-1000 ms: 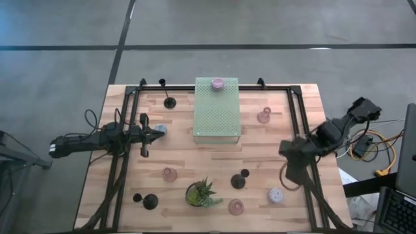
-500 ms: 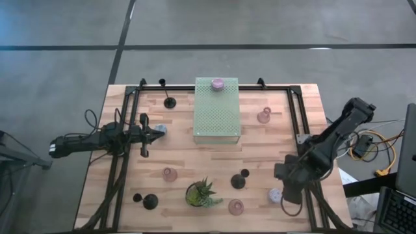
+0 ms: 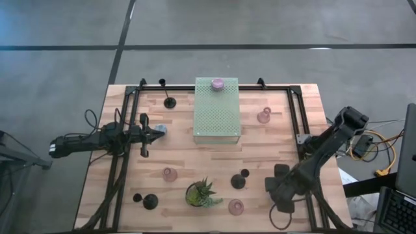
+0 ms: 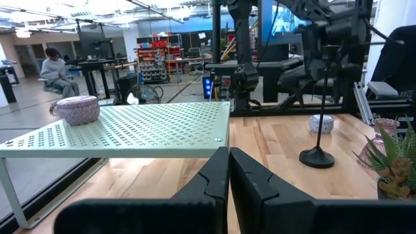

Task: Pick & Place candle stick holders
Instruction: Put the white scented candle on the shelf aligned with the pink scented candle

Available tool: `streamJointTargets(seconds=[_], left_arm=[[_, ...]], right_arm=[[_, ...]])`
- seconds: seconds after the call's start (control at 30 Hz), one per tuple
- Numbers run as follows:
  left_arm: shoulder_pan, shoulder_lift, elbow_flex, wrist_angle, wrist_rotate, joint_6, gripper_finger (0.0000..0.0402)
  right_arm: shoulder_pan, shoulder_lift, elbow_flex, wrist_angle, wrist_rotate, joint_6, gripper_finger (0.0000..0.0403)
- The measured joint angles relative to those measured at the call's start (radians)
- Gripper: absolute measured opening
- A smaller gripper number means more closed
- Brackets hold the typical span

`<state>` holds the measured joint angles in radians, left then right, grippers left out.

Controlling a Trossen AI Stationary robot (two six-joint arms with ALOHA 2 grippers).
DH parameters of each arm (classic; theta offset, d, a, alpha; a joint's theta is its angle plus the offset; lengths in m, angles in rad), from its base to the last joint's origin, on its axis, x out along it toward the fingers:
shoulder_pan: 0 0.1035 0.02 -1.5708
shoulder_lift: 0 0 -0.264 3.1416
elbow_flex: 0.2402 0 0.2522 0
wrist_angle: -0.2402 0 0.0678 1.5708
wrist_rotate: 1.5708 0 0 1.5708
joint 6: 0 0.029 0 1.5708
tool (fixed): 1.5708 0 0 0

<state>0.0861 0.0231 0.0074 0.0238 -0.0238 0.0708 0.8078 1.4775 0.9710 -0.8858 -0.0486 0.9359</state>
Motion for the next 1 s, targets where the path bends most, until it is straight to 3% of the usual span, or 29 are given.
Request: streamJointTargets(seconds=[0.3,0.67,0.83,1.0], left_arm=[[0.000,0.000,0.000,0.000,0.000,0.000,0.0019],[0.000,0.001,0.000,0.000,0.000,0.000,0.0019],[0.000,0.001,0.000,0.000,0.000,0.000,0.0019],[0.000,0.001,0.000,0.000,0.000,0.000,0.0019]], right_arm=[[0.034,0.136,-0.026,0.114,-0.001,0.003,0.0398],[0.072,0.215,-0.027,0.152,0.023,0.016,0.0390],[0.074,0.245,-0.027,0.150,0.031,0.044,0.0369],[0.073,0.245,-0.028,0.143,0.030,0.070,0.0320]])
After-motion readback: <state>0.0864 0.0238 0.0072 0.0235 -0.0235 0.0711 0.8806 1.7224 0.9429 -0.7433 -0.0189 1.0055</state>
